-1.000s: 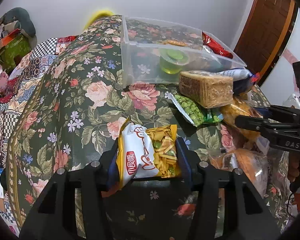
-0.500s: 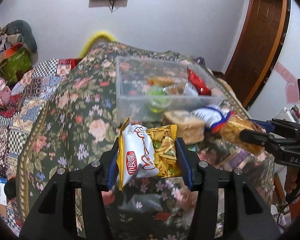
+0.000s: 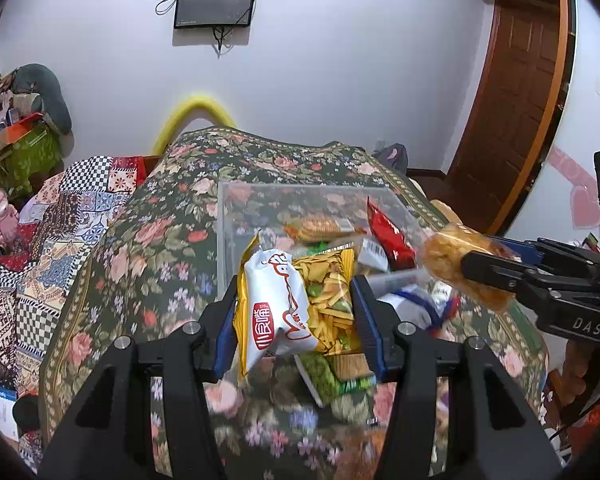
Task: Organize snacks
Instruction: 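Carry the chip bag and jam bread over the clear box and release both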
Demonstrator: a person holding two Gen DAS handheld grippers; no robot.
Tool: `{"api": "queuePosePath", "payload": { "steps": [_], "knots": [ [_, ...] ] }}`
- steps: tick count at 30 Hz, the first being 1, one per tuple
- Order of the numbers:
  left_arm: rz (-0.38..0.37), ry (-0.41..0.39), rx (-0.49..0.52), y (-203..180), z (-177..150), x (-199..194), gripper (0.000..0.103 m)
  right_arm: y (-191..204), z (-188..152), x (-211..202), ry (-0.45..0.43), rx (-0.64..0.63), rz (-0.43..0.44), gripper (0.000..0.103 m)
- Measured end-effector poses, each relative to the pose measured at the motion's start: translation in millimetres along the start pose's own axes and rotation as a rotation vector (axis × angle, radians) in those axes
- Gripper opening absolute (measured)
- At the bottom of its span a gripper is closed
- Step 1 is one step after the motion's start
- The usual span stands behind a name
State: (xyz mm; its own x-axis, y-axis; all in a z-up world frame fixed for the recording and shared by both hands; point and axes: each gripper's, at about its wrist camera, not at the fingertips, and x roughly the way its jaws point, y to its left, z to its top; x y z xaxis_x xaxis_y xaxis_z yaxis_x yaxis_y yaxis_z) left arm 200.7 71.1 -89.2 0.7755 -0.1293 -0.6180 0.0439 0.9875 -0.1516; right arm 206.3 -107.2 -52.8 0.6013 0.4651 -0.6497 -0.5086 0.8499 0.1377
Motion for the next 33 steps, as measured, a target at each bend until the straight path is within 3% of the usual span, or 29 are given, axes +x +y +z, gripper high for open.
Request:
{"api": "queuePosePath", "payload": {
  "steps": [15,27,33],
  "knots": [
    [0.045,0.043,-0.002,23,45,73,0.052,-1,42,71,0.03,0.014,-0.01,0.042],
    [0.054,0.101,0.022,24,58,128,0.052,-14,60,119,0.088,0.005,-0.07,0.042],
    [0.049,0.125,-0.016,32,58,141,0.056,-22,58,126,0.118,0.035,-0.043,0.043]
  ]
}}
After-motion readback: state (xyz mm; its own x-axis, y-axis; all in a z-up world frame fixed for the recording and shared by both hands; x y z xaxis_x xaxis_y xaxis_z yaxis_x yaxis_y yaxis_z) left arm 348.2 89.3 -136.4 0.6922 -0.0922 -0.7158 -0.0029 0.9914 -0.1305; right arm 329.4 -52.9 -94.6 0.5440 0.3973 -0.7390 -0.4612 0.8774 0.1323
